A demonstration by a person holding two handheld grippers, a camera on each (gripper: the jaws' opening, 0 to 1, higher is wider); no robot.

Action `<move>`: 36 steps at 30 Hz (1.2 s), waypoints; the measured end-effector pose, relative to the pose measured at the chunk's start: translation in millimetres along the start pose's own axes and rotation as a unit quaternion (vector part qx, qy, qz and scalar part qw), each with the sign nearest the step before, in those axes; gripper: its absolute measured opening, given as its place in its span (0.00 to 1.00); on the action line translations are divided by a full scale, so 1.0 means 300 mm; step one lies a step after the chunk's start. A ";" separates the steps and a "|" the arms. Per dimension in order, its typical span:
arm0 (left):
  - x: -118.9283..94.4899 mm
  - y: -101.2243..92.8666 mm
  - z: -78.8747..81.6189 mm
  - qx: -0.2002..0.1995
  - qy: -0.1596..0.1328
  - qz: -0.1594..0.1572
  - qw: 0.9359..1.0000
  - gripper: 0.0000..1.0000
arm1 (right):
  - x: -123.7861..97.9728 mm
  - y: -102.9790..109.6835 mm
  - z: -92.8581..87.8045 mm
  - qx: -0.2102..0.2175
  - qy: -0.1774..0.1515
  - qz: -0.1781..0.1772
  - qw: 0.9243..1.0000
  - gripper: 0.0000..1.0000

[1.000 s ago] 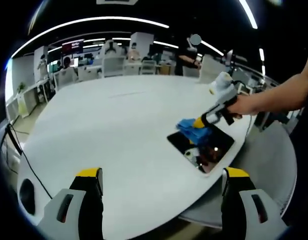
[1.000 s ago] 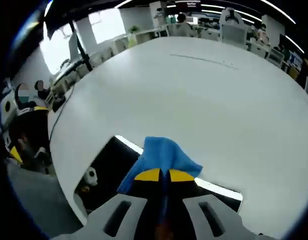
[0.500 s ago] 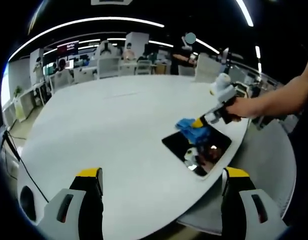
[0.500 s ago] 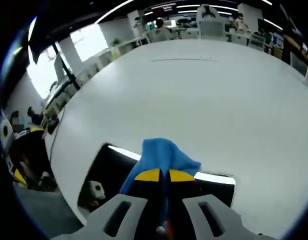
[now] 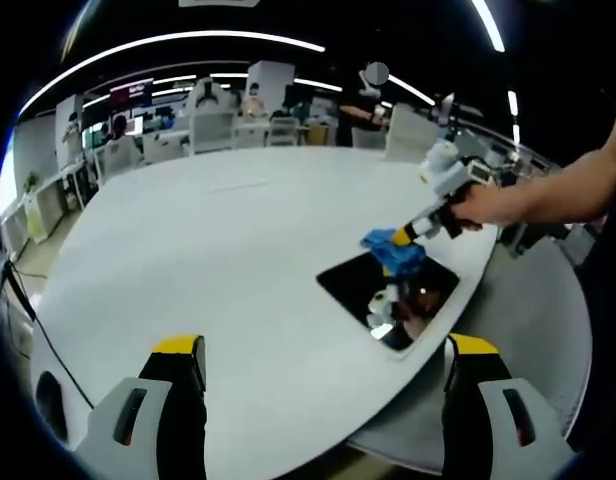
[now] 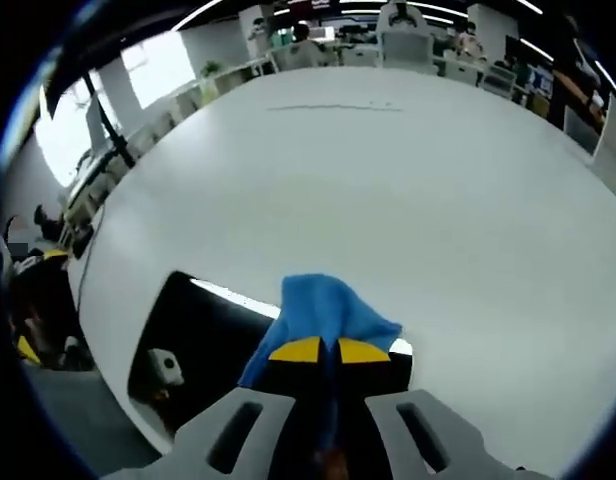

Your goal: Wipe the mirror surface with the cleaning cloth until all visible marks leave the cleaned area.

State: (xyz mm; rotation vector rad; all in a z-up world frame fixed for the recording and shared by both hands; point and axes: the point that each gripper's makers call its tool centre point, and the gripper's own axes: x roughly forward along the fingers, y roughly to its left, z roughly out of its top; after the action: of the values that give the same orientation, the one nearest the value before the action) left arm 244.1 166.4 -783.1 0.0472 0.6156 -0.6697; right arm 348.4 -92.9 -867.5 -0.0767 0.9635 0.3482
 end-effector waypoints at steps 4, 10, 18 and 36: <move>0.003 -0.006 0.006 0.002 -0.001 -0.002 1.000 1.00 | -0.043 0.007 -0.063 0.003 0.000 0.004 1.000 0.00; 0.002 0.001 -0.003 0.000 0.002 -0.002 1.000 1.00 | -0.123 0.034 -0.185 0.014 0.017 0.025 0.999 0.00; 0.026 -0.008 0.000 0.006 0.010 -0.009 1.000 1.00 | -0.194 0.104 -0.304 0.051 0.053 0.052 0.996 0.00; 0.035 0.002 0.012 0.004 0.005 -0.008 1.000 1.00 | -0.235 0.017 -0.343 0.063 0.063 0.052 0.995 0.00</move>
State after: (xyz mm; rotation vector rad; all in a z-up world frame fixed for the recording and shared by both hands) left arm 252.6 160.1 -786.0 0.0540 0.6240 -0.6875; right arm 228.8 -128.5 -868.5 0.0673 1.1138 0.3804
